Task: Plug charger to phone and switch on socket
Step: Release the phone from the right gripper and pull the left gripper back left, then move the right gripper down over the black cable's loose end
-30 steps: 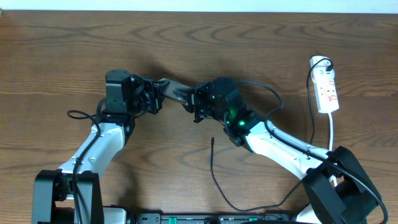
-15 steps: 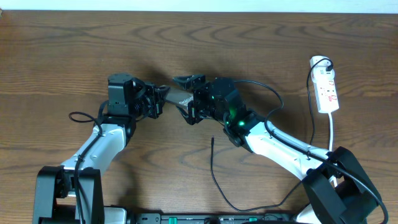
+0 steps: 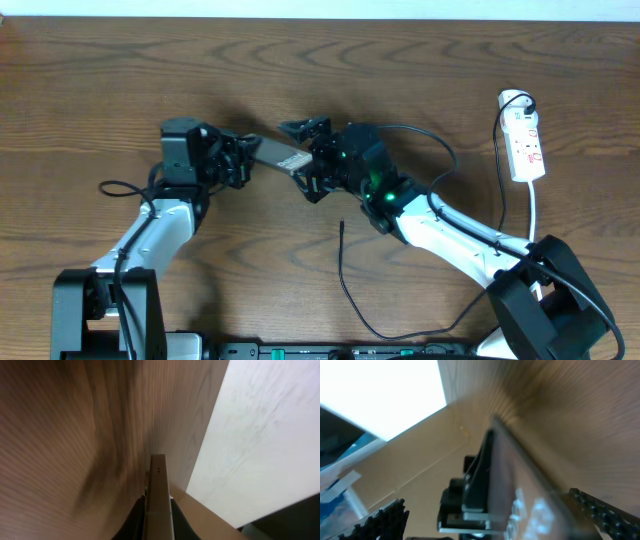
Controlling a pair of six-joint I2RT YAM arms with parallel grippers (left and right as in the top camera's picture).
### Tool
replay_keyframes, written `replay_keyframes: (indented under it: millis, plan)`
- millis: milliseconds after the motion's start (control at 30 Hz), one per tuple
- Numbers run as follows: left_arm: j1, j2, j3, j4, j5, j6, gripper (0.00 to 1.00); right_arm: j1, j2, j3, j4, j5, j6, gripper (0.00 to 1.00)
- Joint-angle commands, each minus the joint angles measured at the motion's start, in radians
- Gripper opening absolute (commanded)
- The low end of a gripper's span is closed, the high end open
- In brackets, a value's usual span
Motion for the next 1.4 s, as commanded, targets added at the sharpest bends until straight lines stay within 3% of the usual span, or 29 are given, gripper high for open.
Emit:
replay_keyframes:
  millis: [0,167,300,433,567,767,1000,1100,1233,1367]
  plan:
    - [0.045,-0.003,0.008,0.009,0.048,0.065,0.07,-0.031,-0.007,0.011,-0.029,0.004,-0.093,0.99]
    - [0.127,-0.003,0.008,0.014,0.119,0.209,0.08,-0.064,-0.007,0.011,-0.090,0.000,-0.228,0.99]
    - [0.189,-0.003,0.008,0.031,0.257,0.327,0.07,-0.089,-0.007,0.011,-0.125,0.002,-0.330,0.99]
    - [0.240,-0.003,0.008,0.175,0.490,0.414,0.08,-0.117,-0.007,0.011,-0.132,0.001,-0.474,0.99]
    - [0.276,-0.003,0.009,0.359,0.682,0.422,0.07,-0.136,-0.007,0.011,-0.132,0.000,-0.602,0.99]
    - [0.308,-0.003,0.009,0.459,0.895,0.534,0.07,-0.151,-0.007,0.011,-0.122,-0.038,-0.840,0.99]
    - [0.309,-0.003,0.008,0.461,0.975,0.704,0.07,-0.188,-0.007,0.026,-0.136,-0.150,-1.088,0.99]
    - [0.309,-0.003,0.008,0.461,0.975,0.779,0.08,-0.209,-0.007,0.070,-0.244,-0.165,-1.181,0.99]
    - [0.309,-0.003,0.008,0.460,0.975,0.870,0.08,-0.229,-0.007,0.197,-0.532,-0.153,-1.376,0.99]
    - [0.309,-0.003,0.008,0.461,0.975,0.939,0.07,-0.231,-0.007,0.342,-0.814,-0.069,-1.471,0.99]
